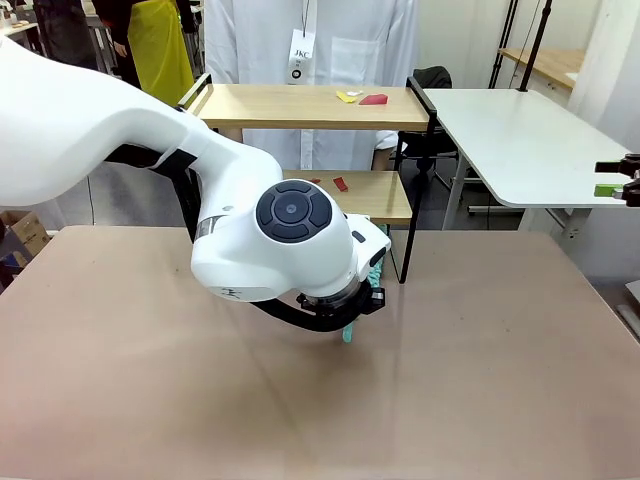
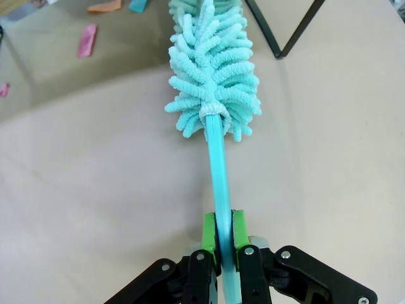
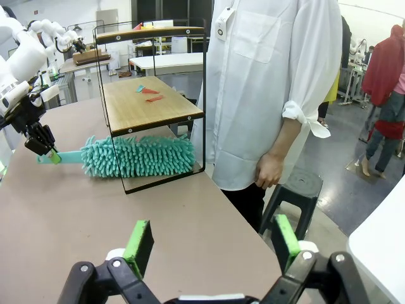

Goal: Clean the shelf.
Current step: Clean the specific section of the Shelf indicated by the human with the Duster.

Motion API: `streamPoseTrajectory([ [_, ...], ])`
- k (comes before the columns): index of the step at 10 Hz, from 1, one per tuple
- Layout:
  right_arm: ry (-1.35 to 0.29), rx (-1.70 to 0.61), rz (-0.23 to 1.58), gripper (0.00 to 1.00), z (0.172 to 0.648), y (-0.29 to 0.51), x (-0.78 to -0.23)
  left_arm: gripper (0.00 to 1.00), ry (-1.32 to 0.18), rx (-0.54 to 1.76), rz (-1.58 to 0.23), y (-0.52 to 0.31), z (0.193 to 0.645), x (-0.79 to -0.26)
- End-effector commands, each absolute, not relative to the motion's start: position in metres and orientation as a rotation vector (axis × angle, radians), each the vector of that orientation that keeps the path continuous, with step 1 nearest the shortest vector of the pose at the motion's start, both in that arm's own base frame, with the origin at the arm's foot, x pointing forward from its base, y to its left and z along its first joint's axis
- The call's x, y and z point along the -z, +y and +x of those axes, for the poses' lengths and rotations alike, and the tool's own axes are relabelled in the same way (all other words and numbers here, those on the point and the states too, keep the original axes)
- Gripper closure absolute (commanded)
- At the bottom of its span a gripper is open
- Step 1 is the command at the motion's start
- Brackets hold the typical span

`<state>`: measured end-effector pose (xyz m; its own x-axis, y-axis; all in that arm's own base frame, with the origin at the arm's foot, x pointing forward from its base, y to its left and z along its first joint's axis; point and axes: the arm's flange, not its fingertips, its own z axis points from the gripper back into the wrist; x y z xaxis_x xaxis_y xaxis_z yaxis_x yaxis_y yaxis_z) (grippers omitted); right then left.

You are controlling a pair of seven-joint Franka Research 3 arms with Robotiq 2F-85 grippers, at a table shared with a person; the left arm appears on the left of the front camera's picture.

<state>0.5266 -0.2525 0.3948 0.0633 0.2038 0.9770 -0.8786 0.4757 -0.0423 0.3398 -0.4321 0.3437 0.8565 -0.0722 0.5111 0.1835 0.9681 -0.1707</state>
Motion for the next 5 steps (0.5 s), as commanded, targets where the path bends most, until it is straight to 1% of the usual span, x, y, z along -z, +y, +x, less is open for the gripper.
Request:
streamPoseTrajectory([
  [1, -1.221, -0.915, 0.684, 0.0, 0.527, -0.248, -0.402, 0.87, -0.538, 0.068, -0.206, -0.418, 0.329, -0.347],
  [5, -1.221, -0.915, 0.684, 0.0, 0.527, -0.248, -0.402, 0.87, -0.55, 0.027, -0.146, -0.4, 0.324, -0.341],
])
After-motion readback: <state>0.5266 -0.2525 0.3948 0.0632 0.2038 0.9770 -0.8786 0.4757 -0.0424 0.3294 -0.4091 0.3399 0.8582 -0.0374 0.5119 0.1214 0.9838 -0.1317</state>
